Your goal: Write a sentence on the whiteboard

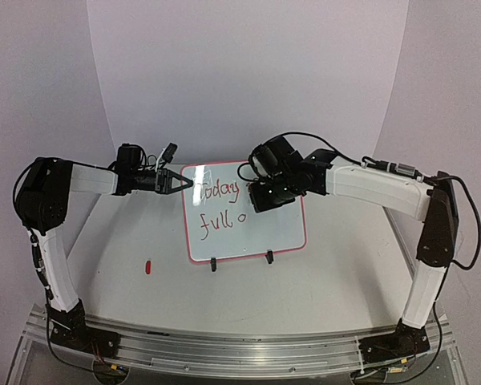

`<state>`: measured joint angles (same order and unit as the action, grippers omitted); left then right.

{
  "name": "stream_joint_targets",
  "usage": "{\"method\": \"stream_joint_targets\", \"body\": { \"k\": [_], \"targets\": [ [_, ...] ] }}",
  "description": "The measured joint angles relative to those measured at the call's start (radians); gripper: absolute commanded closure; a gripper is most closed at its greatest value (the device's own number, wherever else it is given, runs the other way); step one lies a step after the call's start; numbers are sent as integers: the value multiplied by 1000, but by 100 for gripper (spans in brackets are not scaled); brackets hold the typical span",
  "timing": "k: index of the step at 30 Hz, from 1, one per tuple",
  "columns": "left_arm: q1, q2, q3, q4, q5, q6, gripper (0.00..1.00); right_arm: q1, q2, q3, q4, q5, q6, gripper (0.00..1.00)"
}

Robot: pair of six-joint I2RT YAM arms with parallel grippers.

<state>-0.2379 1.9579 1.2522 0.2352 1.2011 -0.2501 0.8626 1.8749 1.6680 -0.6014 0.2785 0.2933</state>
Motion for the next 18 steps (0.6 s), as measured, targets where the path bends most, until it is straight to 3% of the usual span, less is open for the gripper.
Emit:
{"method": "stream_joint_targets", "body": {
  "k": [18],
  "targets": [
    [0,0,0,0,0,3,100,-23,46,8,13,8,18,100]
  ]
}}
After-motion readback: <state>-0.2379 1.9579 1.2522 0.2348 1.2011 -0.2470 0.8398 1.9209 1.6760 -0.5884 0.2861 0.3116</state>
